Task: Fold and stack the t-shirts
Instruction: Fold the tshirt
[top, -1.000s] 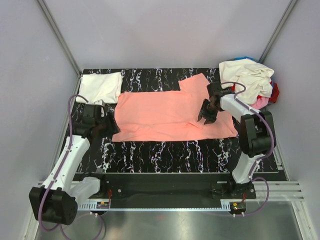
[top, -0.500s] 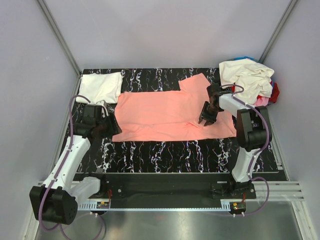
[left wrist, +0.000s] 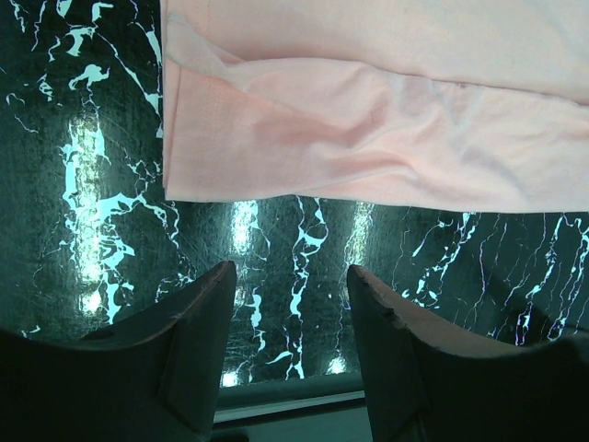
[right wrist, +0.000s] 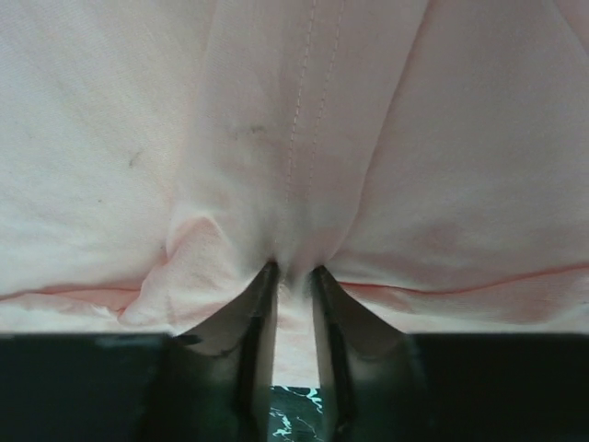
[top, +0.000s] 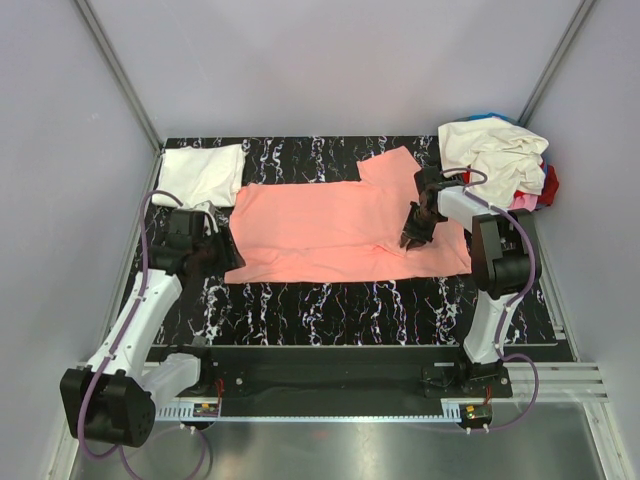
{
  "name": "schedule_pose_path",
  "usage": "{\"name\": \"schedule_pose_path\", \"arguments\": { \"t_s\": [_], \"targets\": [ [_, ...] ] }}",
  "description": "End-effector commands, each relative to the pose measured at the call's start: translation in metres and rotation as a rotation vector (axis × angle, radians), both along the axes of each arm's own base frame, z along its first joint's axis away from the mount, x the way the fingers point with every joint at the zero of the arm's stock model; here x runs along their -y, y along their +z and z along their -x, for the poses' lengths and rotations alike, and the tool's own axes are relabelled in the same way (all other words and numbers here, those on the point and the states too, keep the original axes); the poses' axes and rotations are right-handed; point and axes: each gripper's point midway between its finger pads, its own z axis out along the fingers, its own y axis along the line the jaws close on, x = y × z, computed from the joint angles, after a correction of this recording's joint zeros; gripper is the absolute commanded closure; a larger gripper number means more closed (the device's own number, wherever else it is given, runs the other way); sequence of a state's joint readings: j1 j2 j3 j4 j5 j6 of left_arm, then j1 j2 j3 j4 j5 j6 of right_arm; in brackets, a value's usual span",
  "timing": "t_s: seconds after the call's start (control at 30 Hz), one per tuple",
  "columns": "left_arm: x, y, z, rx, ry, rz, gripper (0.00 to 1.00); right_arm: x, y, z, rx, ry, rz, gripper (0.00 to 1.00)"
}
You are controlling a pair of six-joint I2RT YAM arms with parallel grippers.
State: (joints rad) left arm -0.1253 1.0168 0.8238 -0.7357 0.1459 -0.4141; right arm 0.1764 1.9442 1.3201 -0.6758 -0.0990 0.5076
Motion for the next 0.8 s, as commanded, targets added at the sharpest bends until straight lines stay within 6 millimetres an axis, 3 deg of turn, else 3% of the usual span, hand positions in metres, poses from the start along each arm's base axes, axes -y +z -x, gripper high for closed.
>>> {"name": "schedule_pose_path", "arguments": {
  "t_s": [0.0, 0.2, 0.53, 0.77],
  "targets": [
    [0.006, 0.006, -0.008, 0.042, -0.033, 0.016, 0.44, -0.001, 0.012, -0.016, 0.053, 0.008, -0.009, 0.76],
    [0.006, 0.005, -0.008, 0.042, -0.034, 0.017, 0.44, -0.003, 0.02, -0.016, 0.059, 0.02, -0.024, 1.0],
    [0.006, 0.005, -0.008, 0.042, -0.034, 0.017, 0.44, -0.004, 0.039, -0.024, 0.059, 0.02, -0.019, 1.0],
    [0.006, 0.005, -0.008, 0.043, -0.035, 0.018, 0.45, -0.021, 0.052, -0.047, 0.073, 0.044, -0.053, 0.97]
  ]
}}
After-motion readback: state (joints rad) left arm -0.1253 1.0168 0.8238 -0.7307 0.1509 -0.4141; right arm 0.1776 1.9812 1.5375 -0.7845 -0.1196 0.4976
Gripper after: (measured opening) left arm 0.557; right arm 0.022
